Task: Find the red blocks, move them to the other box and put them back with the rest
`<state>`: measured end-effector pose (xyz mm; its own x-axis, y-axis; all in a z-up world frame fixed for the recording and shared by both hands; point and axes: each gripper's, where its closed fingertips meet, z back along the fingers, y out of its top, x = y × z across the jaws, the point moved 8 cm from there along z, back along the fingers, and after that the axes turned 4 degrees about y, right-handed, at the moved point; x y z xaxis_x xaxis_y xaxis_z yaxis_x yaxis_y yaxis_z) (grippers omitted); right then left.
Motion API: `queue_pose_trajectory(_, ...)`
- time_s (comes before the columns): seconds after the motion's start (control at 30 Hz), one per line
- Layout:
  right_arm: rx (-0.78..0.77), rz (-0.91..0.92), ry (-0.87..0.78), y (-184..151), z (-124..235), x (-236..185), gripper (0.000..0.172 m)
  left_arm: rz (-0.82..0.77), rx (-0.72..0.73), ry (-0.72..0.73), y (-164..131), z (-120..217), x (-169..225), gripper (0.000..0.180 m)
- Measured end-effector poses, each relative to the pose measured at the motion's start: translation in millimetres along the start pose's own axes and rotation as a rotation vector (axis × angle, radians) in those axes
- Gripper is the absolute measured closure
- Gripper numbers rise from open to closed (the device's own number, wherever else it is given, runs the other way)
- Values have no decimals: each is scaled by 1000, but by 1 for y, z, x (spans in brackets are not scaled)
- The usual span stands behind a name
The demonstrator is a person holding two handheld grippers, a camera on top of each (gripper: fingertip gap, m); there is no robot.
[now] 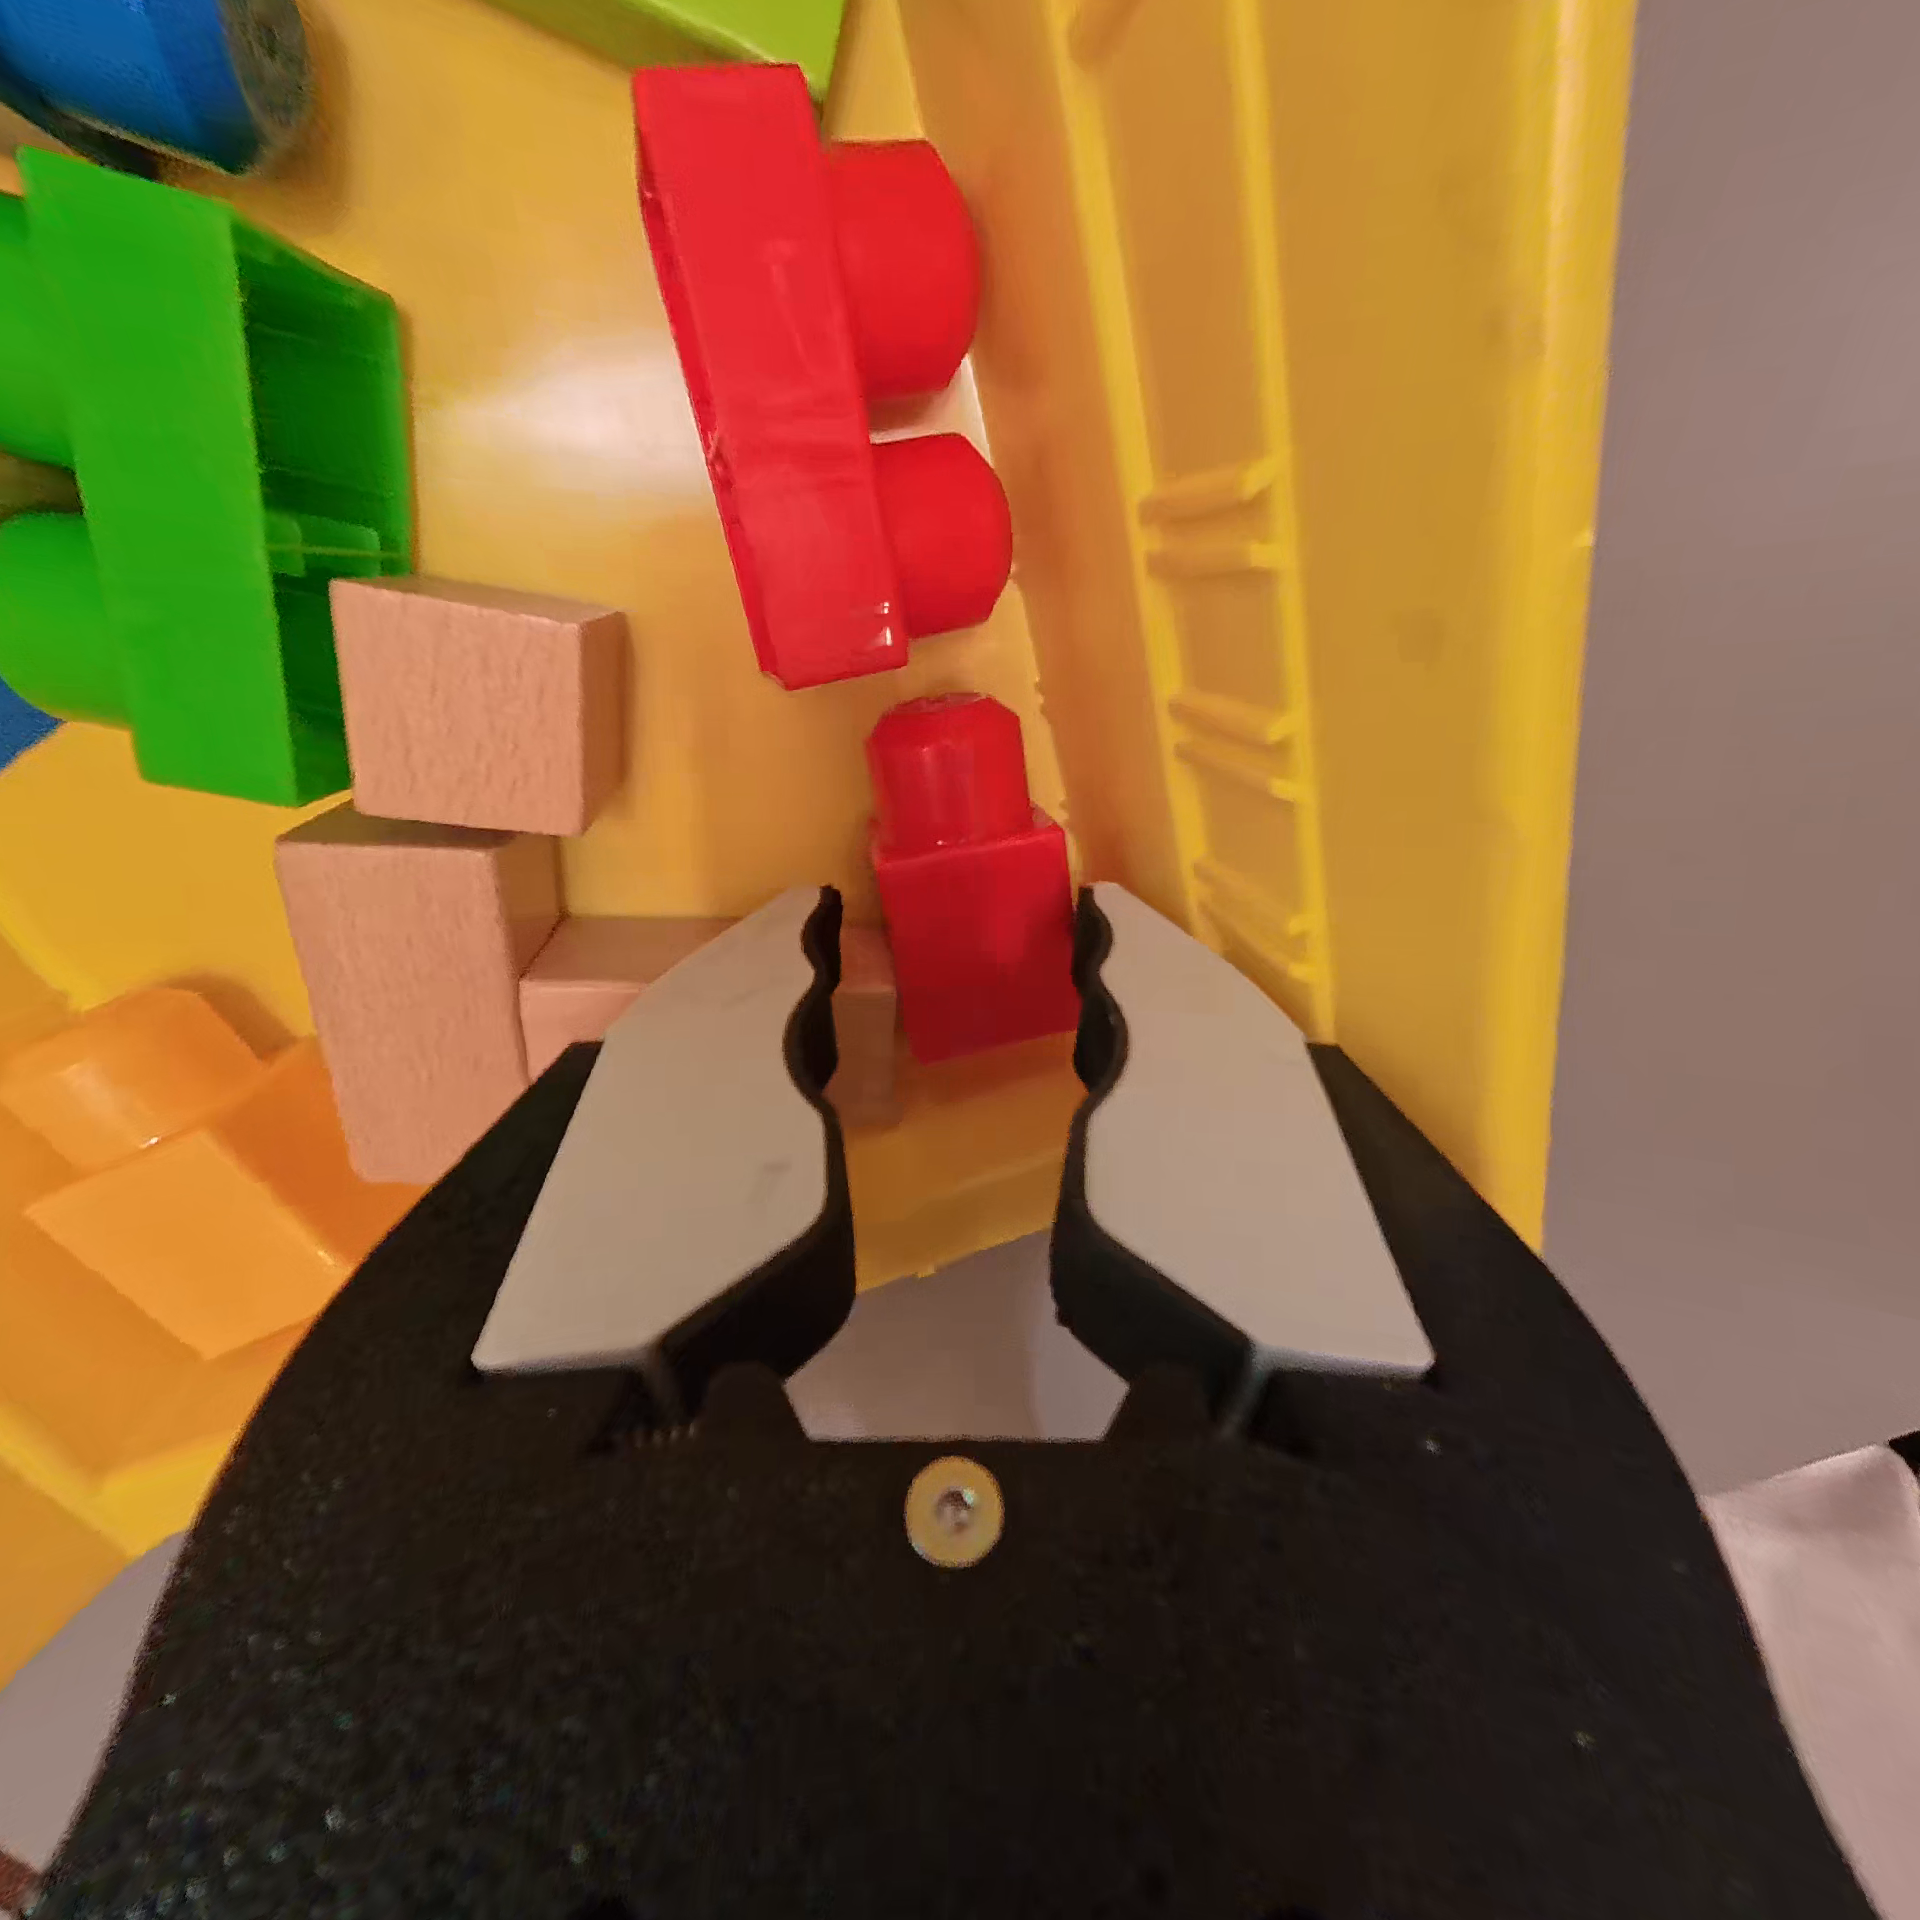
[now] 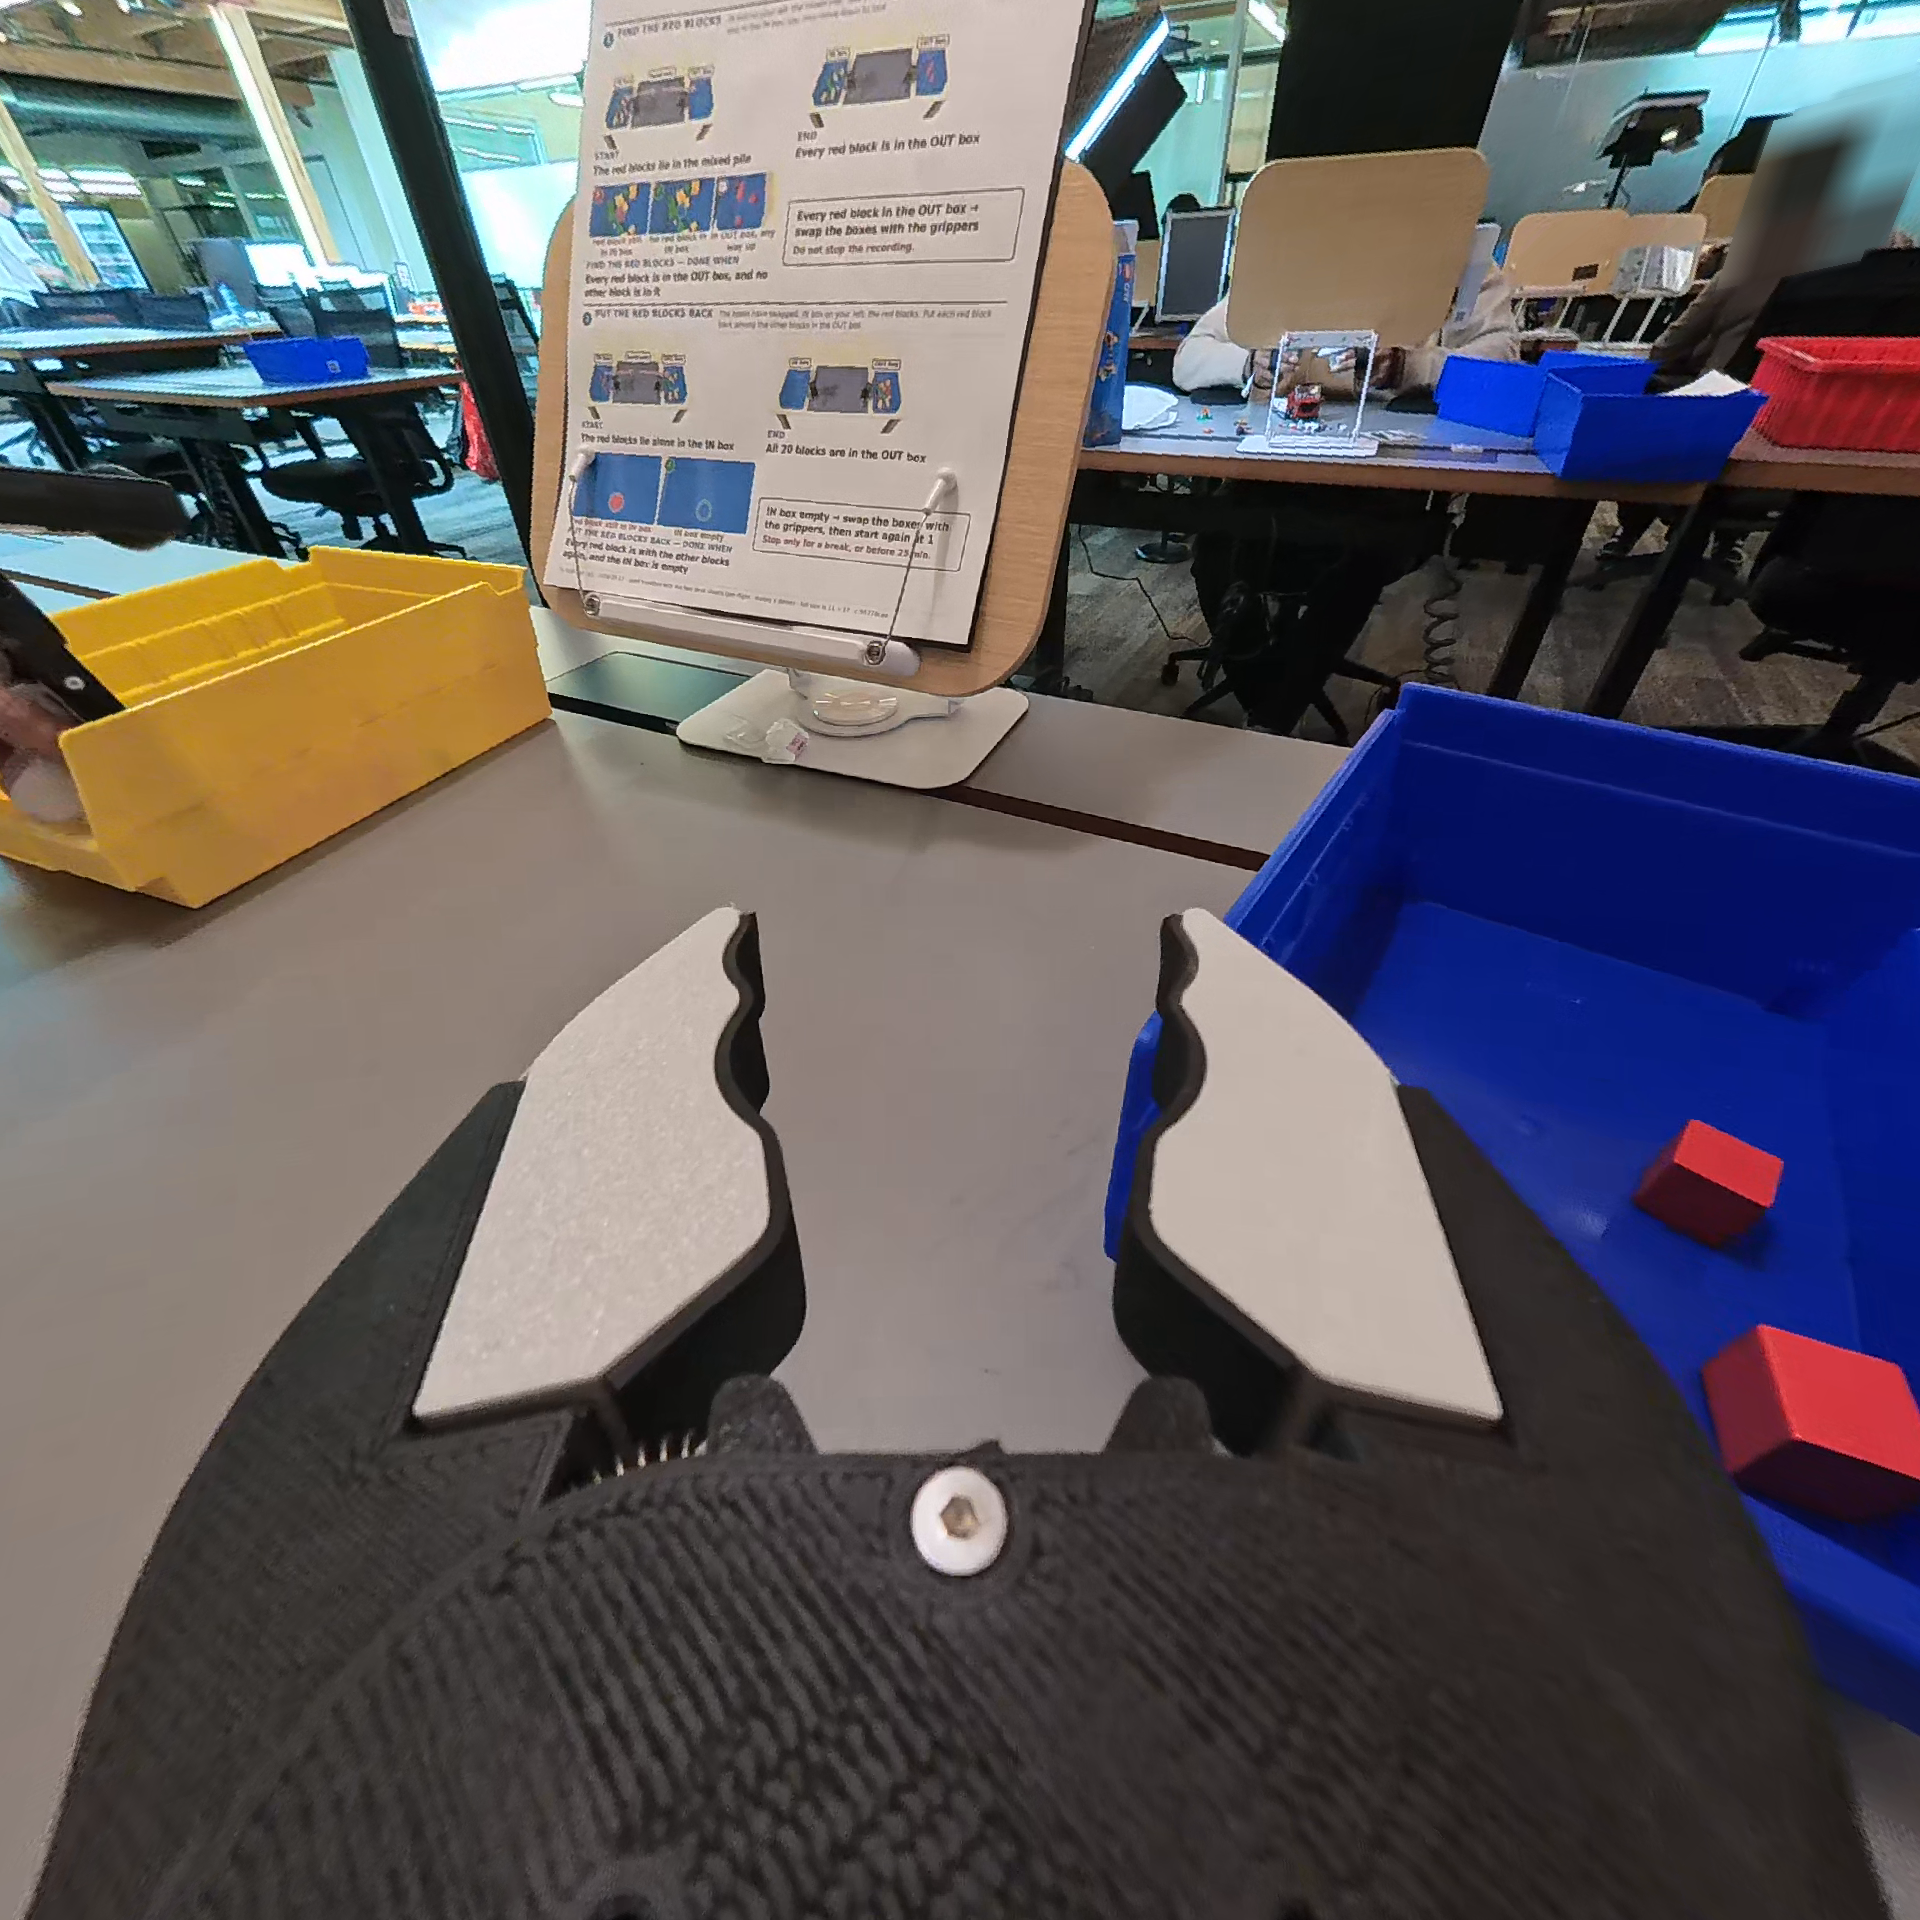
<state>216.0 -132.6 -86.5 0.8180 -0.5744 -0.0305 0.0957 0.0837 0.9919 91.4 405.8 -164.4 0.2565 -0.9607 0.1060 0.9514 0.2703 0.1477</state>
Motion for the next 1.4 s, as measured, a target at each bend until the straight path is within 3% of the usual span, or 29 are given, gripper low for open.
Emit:
queue_pose_trajectory(0.3, 0, -4, 12, 0, 1, -2, 98, -90, 92, 46, 0, 9, 2, 146)
queue_pose_trajectory(0.4, 5, -8, 22, 2, 1, -5, 98, -124, 236, 41, -2, 37, 0, 146)
queue_pose_trajectory(0.6, 39, -52, 140, 5, -8, -29, 98, -234, 697, 66, -17, 125, 9, 146)
queue_pose_trajectory(0.7, 68, -79, 244, 8, -17, -50, 98, -380, 847, -68, -30, 145, 47, 146)
queue_pose_trajectory(0.83, 107, -95, 402, 10, -27, -82, 99, -682, 985, -249, -44, 139, 113, 146)
queue_pose_trajectory(1.03, 151, -93, 632, 10, -35, -126, 104, -958, 1138, -773, -66, 100, 200, 146)
queue_pose_trajectory(1.23, 117, -24, 867, 1, -34, -152, 111, -1061, 1209, -1141, -80, 71, 239, 146)
queue_pose_trajectory(1.4, 125, -35, 982, -3, -33, -161, 122, -1102, 1197, -1221, -87, 62, 248, 146)
